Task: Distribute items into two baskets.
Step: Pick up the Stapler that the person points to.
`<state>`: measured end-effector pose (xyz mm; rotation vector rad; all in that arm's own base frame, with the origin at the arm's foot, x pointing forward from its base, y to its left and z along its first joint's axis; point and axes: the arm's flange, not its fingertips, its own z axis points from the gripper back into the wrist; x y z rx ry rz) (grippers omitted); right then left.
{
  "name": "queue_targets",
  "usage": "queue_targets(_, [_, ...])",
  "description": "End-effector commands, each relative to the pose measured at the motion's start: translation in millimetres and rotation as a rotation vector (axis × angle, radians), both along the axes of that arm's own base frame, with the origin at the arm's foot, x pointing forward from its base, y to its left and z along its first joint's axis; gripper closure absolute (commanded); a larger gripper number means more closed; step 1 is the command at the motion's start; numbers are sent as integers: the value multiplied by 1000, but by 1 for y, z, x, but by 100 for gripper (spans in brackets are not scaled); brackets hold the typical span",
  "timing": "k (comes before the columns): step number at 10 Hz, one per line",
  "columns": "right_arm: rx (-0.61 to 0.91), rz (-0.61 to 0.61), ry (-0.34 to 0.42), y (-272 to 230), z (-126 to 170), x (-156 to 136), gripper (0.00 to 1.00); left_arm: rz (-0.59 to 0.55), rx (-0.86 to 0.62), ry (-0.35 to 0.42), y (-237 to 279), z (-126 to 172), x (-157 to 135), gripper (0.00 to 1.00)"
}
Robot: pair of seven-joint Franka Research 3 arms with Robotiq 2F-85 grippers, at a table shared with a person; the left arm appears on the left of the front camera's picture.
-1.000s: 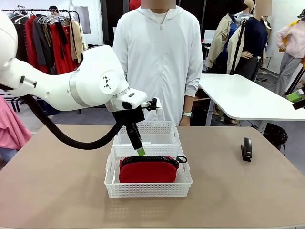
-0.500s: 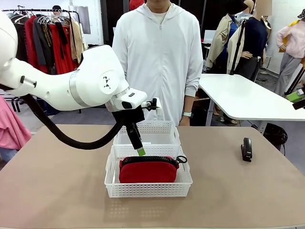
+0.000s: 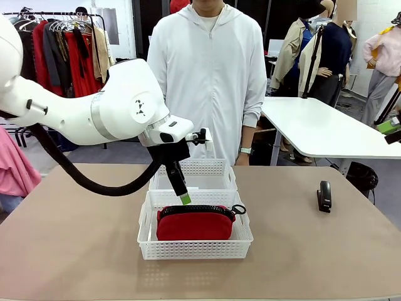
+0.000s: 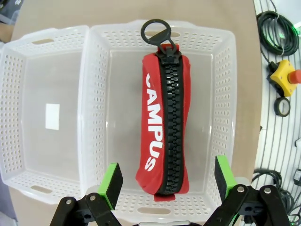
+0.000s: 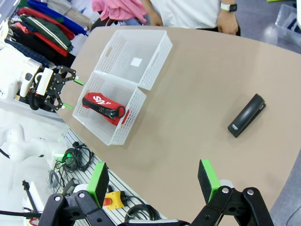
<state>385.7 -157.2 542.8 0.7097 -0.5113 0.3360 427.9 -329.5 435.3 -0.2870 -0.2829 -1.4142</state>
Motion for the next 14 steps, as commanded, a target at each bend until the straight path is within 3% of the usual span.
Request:
queue_targets(1, [3,2,-13,2,1,0,0,36,-74,45,25,24,11,0])
queue_targets(3, [3,2,-13,2,1,0,0,13,-167,137,53,41,27,0])
queue_targets(8, [3,2,-13,2,1,0,0,257,-350,153,177,70,33,0])
queue_targets(10, [3,2,-13,2,1,0,0,333,-393,115,218,87,12,0])
queue_targets(14, [3,2,-13,2,1,0,0,488,-503,113,316,104,-29,0])
